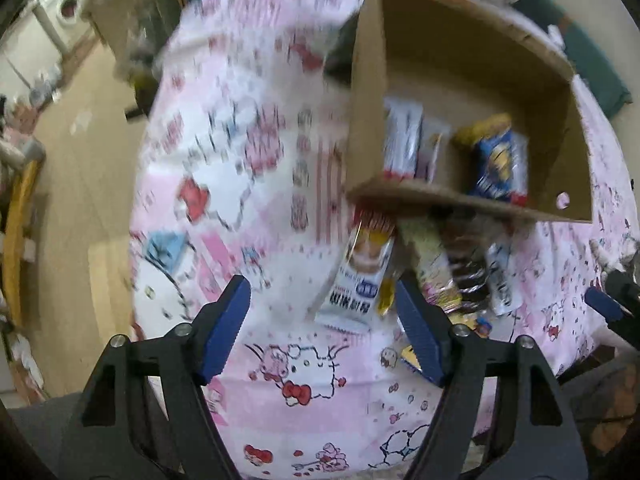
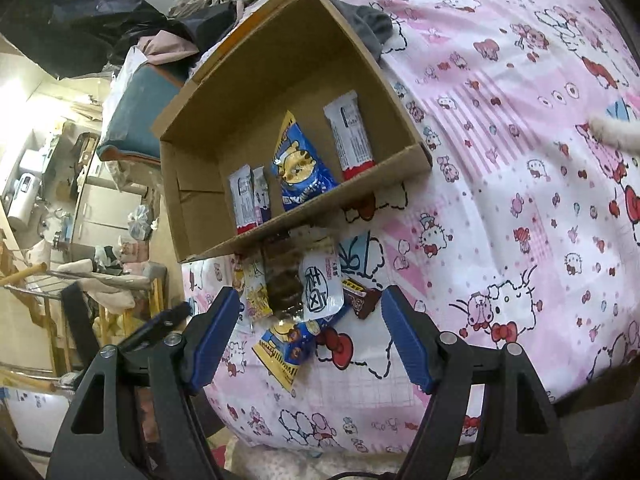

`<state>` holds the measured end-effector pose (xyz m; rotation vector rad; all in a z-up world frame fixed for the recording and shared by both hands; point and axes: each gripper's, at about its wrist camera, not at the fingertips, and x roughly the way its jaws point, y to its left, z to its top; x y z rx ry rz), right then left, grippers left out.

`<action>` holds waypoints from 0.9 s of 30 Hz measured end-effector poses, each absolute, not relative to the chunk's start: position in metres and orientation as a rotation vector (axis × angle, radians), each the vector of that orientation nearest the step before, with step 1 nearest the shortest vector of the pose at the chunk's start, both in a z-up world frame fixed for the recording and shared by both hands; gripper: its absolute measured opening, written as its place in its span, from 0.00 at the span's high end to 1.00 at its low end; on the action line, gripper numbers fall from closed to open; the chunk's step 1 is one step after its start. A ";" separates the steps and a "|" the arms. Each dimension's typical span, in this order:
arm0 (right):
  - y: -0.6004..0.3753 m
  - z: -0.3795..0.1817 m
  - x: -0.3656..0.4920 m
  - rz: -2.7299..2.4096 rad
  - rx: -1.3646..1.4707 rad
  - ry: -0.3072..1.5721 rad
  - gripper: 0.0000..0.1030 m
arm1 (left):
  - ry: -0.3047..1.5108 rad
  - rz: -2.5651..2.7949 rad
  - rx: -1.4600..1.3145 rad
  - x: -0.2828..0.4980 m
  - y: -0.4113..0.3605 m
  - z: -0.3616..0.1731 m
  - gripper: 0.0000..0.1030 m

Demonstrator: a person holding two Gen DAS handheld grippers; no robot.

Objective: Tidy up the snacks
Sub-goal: 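Withdraw both tools from the box toward the snack pile, then grasp the white rice cake packet with the left tool while the right tool grasps a yellow packet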

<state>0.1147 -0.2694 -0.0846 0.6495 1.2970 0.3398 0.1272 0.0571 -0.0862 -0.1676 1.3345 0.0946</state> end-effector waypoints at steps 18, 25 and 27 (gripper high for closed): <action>-0.267 -0.099 0.122 0.346 0.680 1.334 0.26 | 1.457 -0.032 -0.009 0.157 0.015 -0.153 0.70; -0.255 -0.102 0.122 0.365 0.647 1.351 0.26 | 1.470 -0.001 -0.081 0.144 0.027 -0.146 0.73; -0.249 -0.102 0.121 0.381 0.621 1.358 0.26 | 1.460 0.009 -0.114 0.134 0.032 -0.136 0.73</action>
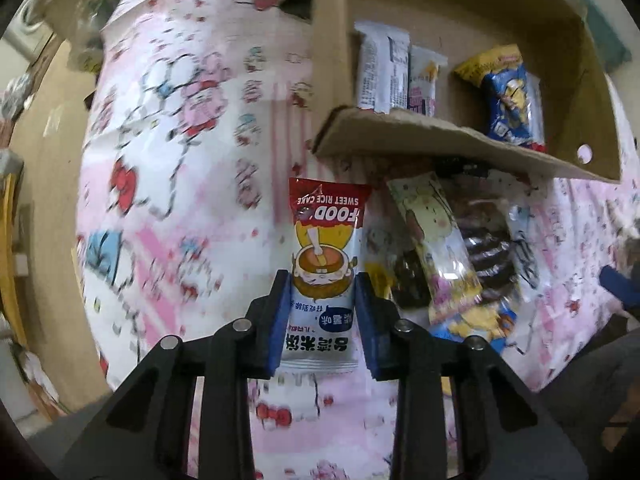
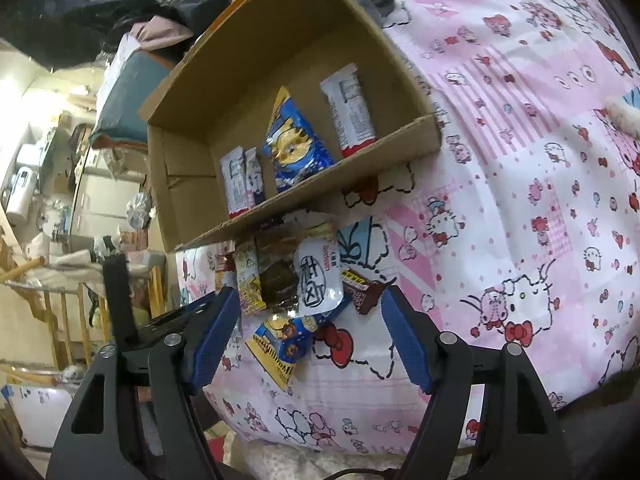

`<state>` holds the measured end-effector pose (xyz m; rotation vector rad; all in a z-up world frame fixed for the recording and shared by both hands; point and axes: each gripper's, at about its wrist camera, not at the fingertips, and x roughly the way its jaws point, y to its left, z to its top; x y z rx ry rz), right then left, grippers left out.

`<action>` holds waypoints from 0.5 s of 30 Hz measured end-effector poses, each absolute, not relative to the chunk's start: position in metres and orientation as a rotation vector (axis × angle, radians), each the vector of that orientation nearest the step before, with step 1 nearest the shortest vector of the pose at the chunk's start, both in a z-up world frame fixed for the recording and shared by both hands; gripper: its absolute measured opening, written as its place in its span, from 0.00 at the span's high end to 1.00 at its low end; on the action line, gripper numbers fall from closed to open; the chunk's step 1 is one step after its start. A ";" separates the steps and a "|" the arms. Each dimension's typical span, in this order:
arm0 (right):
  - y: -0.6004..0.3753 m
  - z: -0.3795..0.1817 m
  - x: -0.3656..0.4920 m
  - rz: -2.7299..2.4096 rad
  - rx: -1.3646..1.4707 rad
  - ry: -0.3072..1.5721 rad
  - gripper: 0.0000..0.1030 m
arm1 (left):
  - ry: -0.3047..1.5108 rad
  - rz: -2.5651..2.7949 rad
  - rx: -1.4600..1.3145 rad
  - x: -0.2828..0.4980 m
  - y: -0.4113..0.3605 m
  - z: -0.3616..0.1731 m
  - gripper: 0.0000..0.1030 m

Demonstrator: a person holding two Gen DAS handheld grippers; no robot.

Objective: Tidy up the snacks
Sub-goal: 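Grasp the white rice cake packet with the left tool while the right tool grasps a yellow packet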

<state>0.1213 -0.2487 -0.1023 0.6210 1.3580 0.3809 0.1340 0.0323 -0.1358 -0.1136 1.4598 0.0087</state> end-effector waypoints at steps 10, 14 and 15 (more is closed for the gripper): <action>-0.164 -0.101 0.130 0.456 0.346 1.420 0.39 | 1.359 0.094 -0.251 0.085 0.062 -0.084 0.74; -0.122 -0.111 0.136 0.441 0.211 1.430 0.46 | 1.341 0.162 -0.286 0.087 0.075 -0.081 0.74; -0.113 -0.113 0.136 0.445 0.187 1.430 0.48 | 1.342 0.163 -0.294 0.087 0.076 -0.081 0.74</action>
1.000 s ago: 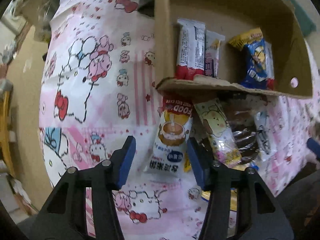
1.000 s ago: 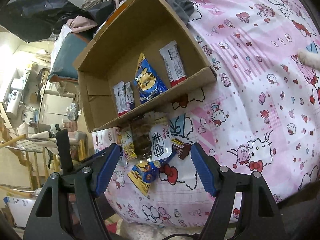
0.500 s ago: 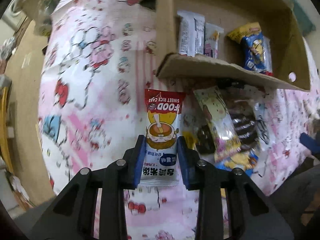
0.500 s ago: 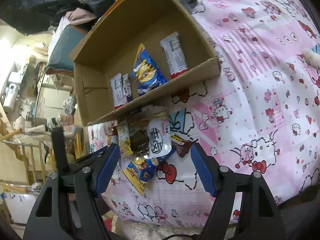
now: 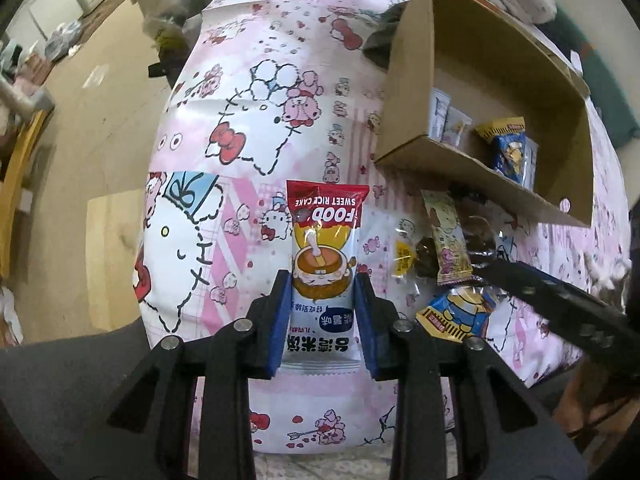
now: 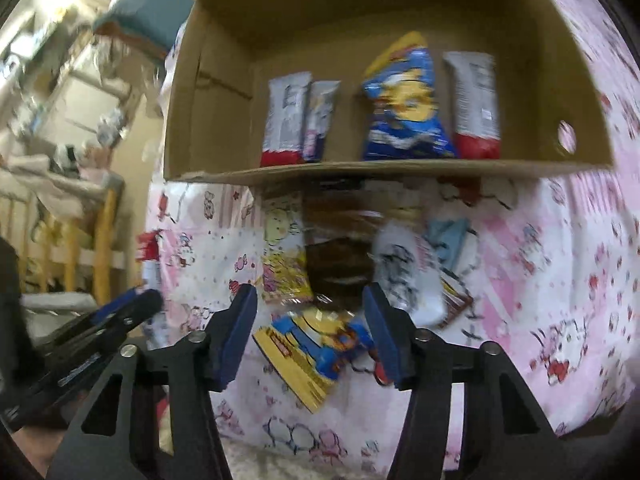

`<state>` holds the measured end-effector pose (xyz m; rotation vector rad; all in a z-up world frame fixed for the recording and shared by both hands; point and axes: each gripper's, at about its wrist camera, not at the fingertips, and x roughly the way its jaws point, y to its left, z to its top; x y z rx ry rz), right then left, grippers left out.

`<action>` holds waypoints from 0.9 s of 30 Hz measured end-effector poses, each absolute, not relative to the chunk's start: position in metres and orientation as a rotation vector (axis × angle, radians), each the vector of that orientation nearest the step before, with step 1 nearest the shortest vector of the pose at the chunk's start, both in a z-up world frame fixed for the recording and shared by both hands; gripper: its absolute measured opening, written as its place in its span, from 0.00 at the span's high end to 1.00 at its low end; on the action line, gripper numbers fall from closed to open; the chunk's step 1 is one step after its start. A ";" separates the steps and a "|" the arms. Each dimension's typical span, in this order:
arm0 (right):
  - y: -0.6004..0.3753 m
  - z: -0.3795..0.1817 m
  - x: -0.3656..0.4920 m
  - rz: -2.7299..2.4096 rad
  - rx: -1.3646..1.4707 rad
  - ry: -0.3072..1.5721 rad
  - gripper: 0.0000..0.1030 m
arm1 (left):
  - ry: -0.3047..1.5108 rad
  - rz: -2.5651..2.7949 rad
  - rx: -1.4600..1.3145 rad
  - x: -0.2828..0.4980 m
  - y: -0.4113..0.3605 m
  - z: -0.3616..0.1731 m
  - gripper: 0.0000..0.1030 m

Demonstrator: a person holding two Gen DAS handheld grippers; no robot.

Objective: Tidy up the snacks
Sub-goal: 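Grasp the white rice cake packet with the left tool while the right tool grasps a yellow packet, then lift both held packets and carry them toward the box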

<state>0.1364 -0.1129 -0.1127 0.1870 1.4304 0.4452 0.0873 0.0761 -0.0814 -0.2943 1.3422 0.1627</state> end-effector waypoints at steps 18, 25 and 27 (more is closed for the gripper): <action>-0.074 -0.126 0.137 0.468 -0.024 1.351 0.74 | 1.342 0.183 -0.292 0.096 0.079 -0.085 0.74; -0.112 -0.109 0.115 0.505 0.068 1.351 0.74 | 1.331 0.176 -0.255 0.097 0.069 -0.085 0.74; -0.122 -0.103 0.110 0.513 0.089 1.348 0.74 | 1.318 0.174 -0.243 0.097 0.066 -0.083 0.74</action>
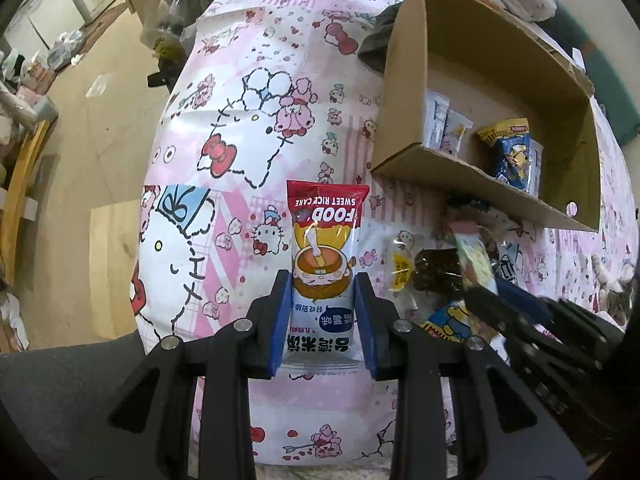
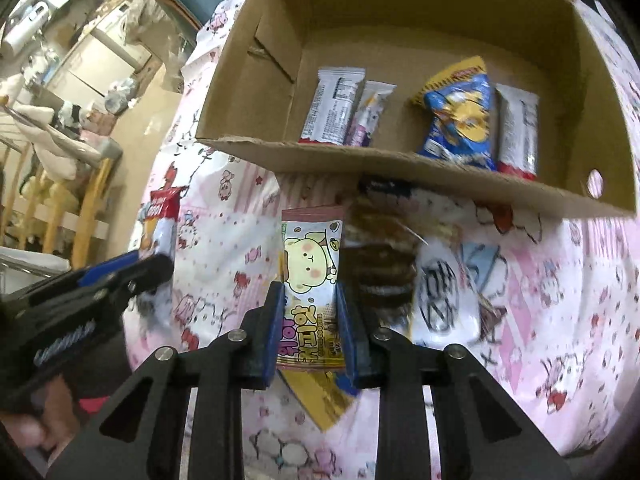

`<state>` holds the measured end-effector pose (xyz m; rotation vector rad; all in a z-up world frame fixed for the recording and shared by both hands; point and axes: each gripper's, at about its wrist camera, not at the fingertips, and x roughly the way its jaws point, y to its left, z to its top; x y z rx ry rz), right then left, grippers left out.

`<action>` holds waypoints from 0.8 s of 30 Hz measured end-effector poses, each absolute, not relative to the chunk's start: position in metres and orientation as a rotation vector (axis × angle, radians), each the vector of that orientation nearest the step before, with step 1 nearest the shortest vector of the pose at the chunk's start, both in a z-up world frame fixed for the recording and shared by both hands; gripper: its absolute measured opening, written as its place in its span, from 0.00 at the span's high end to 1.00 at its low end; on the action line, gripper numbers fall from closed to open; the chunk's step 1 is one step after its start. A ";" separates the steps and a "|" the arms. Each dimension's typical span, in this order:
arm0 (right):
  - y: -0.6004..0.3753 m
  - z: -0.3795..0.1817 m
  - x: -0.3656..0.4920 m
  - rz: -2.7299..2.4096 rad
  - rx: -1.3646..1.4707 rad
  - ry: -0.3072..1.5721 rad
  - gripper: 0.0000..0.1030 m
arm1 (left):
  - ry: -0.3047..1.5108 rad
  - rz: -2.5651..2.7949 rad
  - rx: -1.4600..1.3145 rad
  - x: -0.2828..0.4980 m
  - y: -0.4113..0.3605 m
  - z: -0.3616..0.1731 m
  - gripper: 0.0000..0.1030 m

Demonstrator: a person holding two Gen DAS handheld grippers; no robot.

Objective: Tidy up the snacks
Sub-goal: 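Lift both held packets and carry them toward the box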

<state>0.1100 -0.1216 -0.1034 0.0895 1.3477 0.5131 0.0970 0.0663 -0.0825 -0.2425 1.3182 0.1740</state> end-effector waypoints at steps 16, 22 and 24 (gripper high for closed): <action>-0.179 -0.048 0.114 0.566 0.316 1.186 0.74 | 1.107 0.097 -0.182 0.094 0.047 -0.030 0.74; -0.202 -0.037 0.143 0.546 0.360 1.103 0.74 | 1.033 0.053 -0.135 0.117 0.033 0.001 0.74; -0.210 -0.036 0.152 0.530 0.369 1.094 0.74 | 1.029 0.045 -0.129 0.126 0.030 0.004 0.74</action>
